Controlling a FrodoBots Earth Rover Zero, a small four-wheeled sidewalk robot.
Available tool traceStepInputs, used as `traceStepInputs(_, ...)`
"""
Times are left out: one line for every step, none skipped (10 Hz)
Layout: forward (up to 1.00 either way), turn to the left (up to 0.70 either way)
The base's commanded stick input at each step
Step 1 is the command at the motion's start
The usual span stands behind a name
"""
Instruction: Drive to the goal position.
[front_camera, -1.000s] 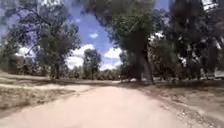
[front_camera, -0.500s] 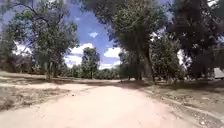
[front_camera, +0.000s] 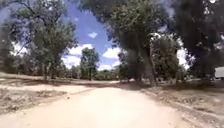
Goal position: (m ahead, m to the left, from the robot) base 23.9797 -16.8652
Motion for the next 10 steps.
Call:
traceStepInputs(0.70, -0.16)
traceStepInputs(0.70, -0.35)
traceStepInputs(0.70, -0.12)
traceStepInputs(0.70, 0.00)
traceStepInputs(0.70, 0.00)
traceStepInputs(0.70, 0.00)
traceStepInputs(0.70, 0.00)
traceStepInputs(0.70, 0.00)
traceStepInputs(0.70, 0.00)
traceStepInputs(0.70, 0.00)
